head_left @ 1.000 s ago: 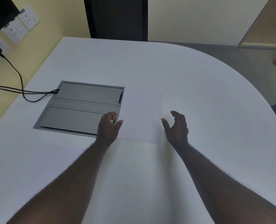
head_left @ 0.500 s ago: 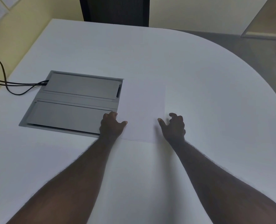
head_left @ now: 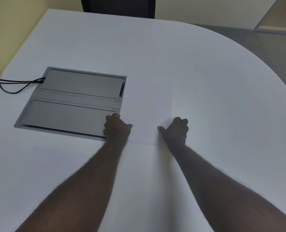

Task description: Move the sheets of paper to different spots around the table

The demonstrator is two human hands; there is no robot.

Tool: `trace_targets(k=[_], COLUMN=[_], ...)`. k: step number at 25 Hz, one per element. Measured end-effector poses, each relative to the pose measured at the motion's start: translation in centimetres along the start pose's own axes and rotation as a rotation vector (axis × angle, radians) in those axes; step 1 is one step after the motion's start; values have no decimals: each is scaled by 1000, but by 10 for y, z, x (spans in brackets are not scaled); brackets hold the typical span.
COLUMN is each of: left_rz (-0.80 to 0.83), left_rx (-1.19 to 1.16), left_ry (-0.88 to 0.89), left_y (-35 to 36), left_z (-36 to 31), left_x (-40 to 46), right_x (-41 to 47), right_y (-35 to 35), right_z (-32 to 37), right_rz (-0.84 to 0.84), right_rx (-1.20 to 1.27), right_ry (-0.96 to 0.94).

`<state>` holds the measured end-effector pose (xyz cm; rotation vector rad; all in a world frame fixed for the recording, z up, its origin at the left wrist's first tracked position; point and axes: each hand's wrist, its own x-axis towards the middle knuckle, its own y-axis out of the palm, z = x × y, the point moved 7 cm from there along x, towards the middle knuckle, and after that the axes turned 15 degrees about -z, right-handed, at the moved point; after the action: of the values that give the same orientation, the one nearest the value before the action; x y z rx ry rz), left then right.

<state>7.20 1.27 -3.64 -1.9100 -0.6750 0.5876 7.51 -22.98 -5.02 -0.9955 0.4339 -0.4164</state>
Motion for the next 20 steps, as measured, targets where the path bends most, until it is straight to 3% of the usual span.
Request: trace_targets(k=[7,20], left_rz=[37,5], left_rx=[-40,-46], left_ry=[-60,-7], left_y=[4,6], left_z=[1,-7], left_x=[0,-6], right_x=[-1,-11], right_y=[2,4], right_z=[5,18], right_rz=[11,-66], right_rx=[93,-33], right_ry=[76,32])
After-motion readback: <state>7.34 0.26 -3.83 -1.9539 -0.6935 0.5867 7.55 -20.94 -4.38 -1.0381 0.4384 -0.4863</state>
